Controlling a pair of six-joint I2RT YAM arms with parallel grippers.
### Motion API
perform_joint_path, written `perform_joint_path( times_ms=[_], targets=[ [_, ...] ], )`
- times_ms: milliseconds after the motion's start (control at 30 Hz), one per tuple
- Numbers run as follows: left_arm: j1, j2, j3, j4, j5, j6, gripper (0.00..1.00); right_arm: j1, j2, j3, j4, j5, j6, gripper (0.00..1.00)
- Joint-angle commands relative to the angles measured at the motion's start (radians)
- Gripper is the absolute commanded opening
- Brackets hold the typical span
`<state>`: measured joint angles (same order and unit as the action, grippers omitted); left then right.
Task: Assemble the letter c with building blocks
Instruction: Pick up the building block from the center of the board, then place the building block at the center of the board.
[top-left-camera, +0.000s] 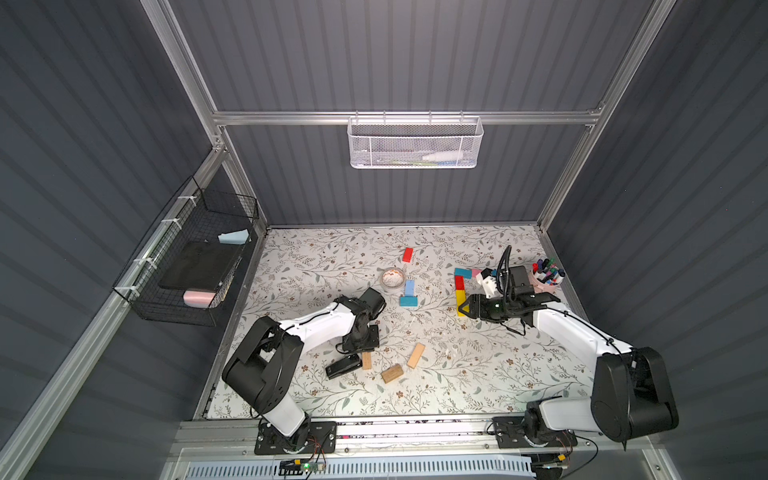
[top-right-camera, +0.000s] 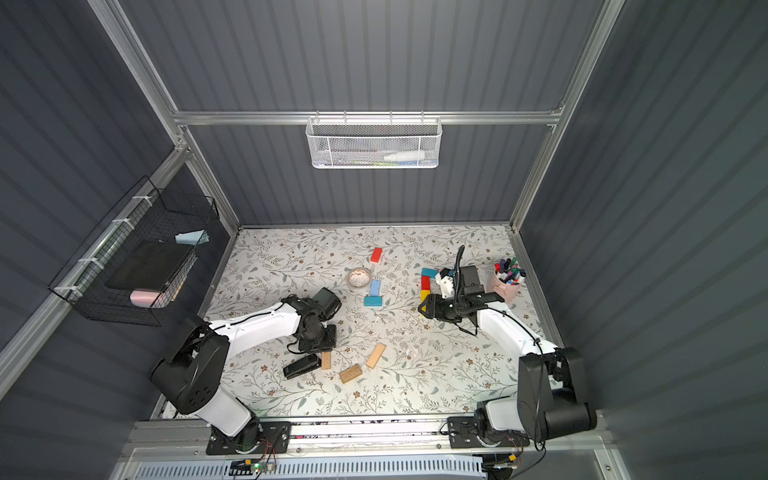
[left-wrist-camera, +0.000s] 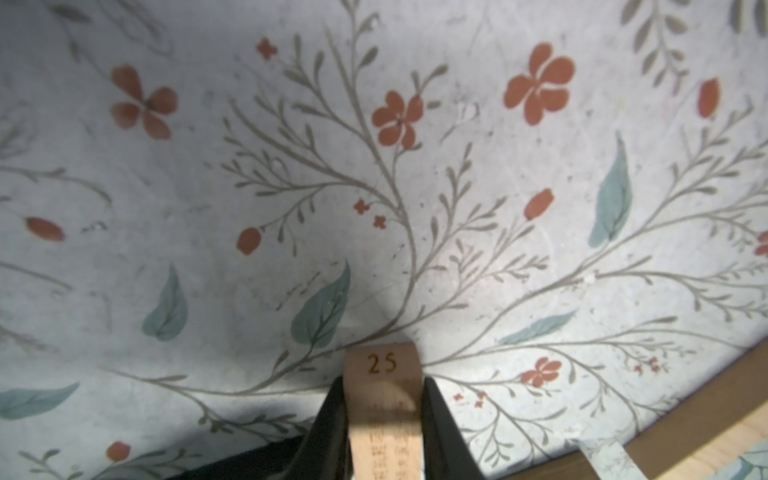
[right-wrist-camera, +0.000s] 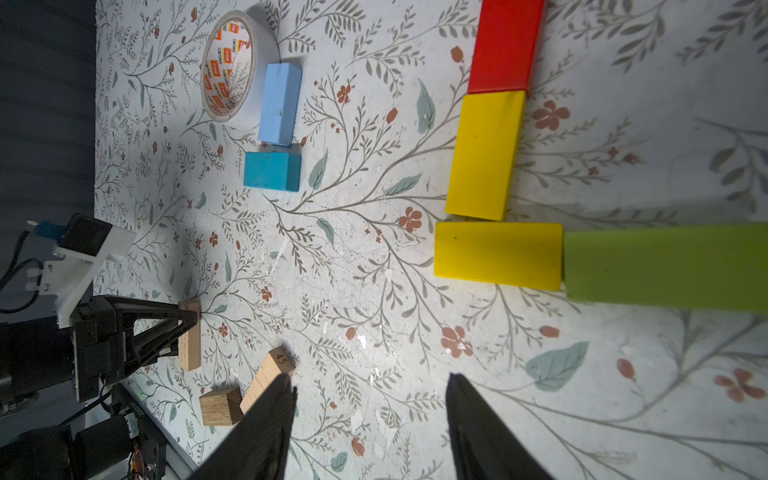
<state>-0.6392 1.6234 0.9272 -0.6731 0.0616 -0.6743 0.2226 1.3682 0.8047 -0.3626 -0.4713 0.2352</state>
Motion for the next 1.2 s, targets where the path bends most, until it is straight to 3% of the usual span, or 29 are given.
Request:
perform_joint_path(
  times_ms=[0,533,933,1167],
  targets=[
    [-0.003,0.021,-0.005,-0.018,0.031,0.011,0.17,0.003,-0.007,0.019,-0.005,-0.004,-0.020,0.61],
    [0.020,0.162,0.186,-0.012,0.007,0.060,0.14,0.016,-0.021,0.001,0.023,-0.033,0.013,0.59],
    [0.143,0.261,0.323,-0.013,0.032,0.168,0.14,0.056,-0.032,0.013,0.023,-0.024,0.038,0.58],
    [0.167,0.321,0.389,-0.018,0.045,0.214,0.15,0.089,-0.035,0.023,0.026,-0.012,0.048,0.58]
  ],
)
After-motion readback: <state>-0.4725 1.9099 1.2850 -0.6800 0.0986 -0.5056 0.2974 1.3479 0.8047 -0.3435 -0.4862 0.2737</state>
